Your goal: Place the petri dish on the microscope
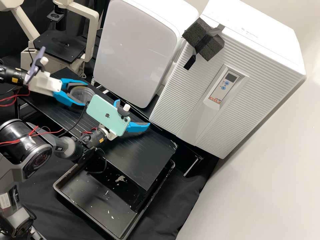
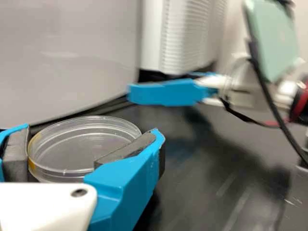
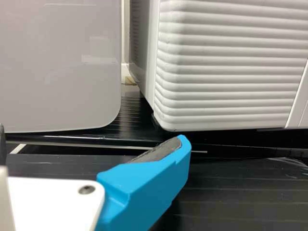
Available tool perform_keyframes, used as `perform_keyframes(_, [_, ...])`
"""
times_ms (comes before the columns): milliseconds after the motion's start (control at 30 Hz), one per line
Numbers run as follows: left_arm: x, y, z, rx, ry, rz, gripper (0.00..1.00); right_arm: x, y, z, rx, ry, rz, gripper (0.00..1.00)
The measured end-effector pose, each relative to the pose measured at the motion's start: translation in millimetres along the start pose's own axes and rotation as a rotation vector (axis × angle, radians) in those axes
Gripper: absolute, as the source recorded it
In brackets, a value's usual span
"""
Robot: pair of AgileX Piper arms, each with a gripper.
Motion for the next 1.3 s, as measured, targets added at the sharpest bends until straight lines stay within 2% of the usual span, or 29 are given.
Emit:
perform_keyframes(267, [-45,26.3,-29,0.001,0.085,0.144,0.0,0,0,0,0.0,0.0,0.0,1.0])
perform_keyframes(333, [-51,29.3,-40,0.0,0.12,0.163,0.0,0,0,0,0.0,0.0,0.0,1.0])
perform_keyframes(533, [-65,24.1,-79,-0.055,0.257,0.175,0.0,0,0,0,0.0,0.0,0.0,1.0])
perform_keyframes(667, [-71,20.4,-106,-0.088,0.356,0.166,0.0,0,0,0,0.0,0.0,0.0,1.0])
perform_keyframes(1000, [-84,32.0,-159,-0.106,0.515,0.208,0.0,0,0,0,0.0,0.0,0.0,1.0])
perform_keyframes(1300, [-77,35.4,-180,-0.098,0.543,0.224,0.0,0,0,0,0.0,0.0,0.0,1.0])
